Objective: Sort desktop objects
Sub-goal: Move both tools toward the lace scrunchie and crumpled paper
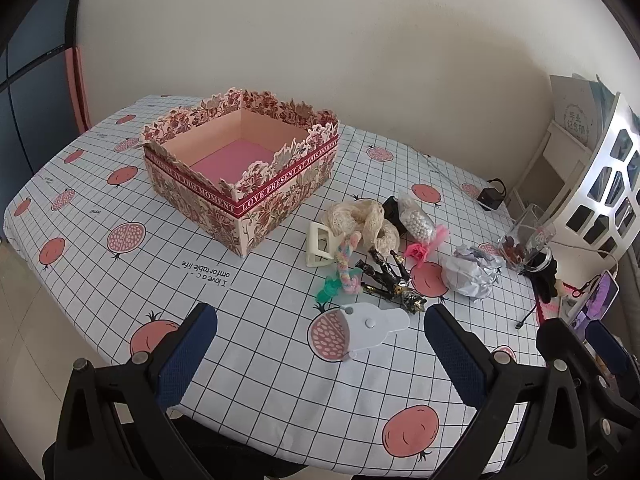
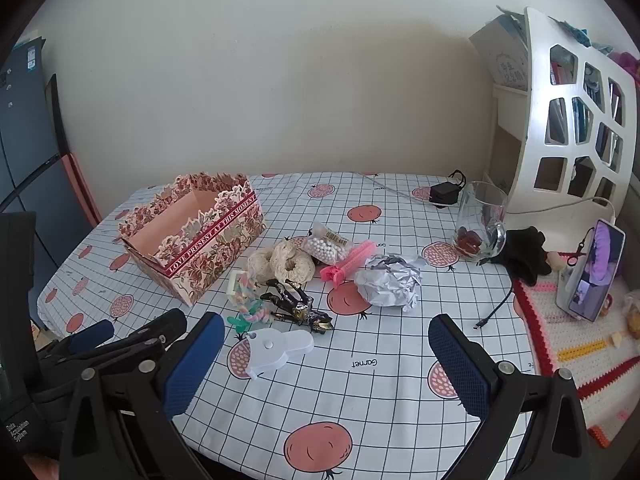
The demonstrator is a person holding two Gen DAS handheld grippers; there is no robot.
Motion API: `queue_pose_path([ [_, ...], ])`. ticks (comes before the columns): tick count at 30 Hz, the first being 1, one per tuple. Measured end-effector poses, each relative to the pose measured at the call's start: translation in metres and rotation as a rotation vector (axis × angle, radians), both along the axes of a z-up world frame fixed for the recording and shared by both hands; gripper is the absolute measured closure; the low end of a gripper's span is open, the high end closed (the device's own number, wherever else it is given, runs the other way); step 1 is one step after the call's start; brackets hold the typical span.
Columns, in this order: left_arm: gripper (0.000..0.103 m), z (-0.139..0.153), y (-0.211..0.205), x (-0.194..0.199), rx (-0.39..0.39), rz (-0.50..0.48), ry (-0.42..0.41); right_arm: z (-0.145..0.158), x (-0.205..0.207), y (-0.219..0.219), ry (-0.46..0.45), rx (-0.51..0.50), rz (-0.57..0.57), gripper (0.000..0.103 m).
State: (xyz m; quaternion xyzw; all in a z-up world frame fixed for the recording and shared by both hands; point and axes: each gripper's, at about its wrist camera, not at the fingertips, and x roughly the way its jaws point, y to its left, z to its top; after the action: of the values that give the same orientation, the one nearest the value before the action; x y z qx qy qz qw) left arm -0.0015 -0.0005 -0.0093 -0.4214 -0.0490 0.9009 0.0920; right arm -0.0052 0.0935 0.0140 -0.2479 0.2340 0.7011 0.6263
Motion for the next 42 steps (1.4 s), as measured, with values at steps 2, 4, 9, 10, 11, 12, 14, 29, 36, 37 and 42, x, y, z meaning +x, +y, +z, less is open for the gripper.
queue_pose_path([
  [2, 0.0, 0.002, 0.002, -0.002, -0.001, -0.012, 0.01, 0.003, -0.001, 0.001, -0.006, 0.004, -0.001, 0.0],
  [4, 0.0, 0.005, 0.005, -0.005, -0.013, -0.021, 0.015, 0.006, -0.001, 0.004, -0.019, 0.01, -0.001, 0.0],
  [9, 0.0, 0.015, 0.01, -0.013, -0.028, -0.026, 0.052, 0.014, -0.002, 0.012, -0.031, 0.02, -0.008, 0.0],
  [10, 0.0, 0.018, 0.011, -0.015, -0.032, -0.025, 0.06, 0.015, -0.002, 0.015, -0.032, 0.021, -0.009, 0.0],
  [11, 0.0, 0.02, 0.012, -0.017, -0.035, -0.024, 0.066, 0.017, -0.002, 0.018, -0.033, 0.021, -0.008, 0.0],
  [12, 0.0, 0.022, 0.013, -0.02, -0.037, -0.023, 0.073, 0.019, -0.002, 0.021, -0.035, 0.021, -0.01, 0.0],
  [14, 0.0, 0.028, 0.015, -0.027, -0.047, -0.027, 0.081, 0.023, -0.003, 0.027, -0.041, 0.022, -0.013, 0.0],
  [29, 0.0, 0.054, 0.058, -0.109, -0.117, -0.093, 0.113, 0.046, 0.001, 0.11, -0.037, 0.031, -0.058, 0.0],
  [36, 0.0, 0.037, 0.084, -0.146, -0.044, -0.177, 0.052, 0.038, 0.017, 0.142, -0.029, 0.017, -0.124, 0.0],
  [37, 0.0, 0.036, 0.088, -0.149, -0.043, -0.179, 0.049, 0.037, 0.018, 0.146, -0.037, 0.016, -0.133, 0.0],
  [42, 0.0, 0.023, 0.106, -0.166, -0.054, -0.186, 0.024, 0.029, 0.027, 0.166, -0.056, 0.008, -0.154, 0.0],
])
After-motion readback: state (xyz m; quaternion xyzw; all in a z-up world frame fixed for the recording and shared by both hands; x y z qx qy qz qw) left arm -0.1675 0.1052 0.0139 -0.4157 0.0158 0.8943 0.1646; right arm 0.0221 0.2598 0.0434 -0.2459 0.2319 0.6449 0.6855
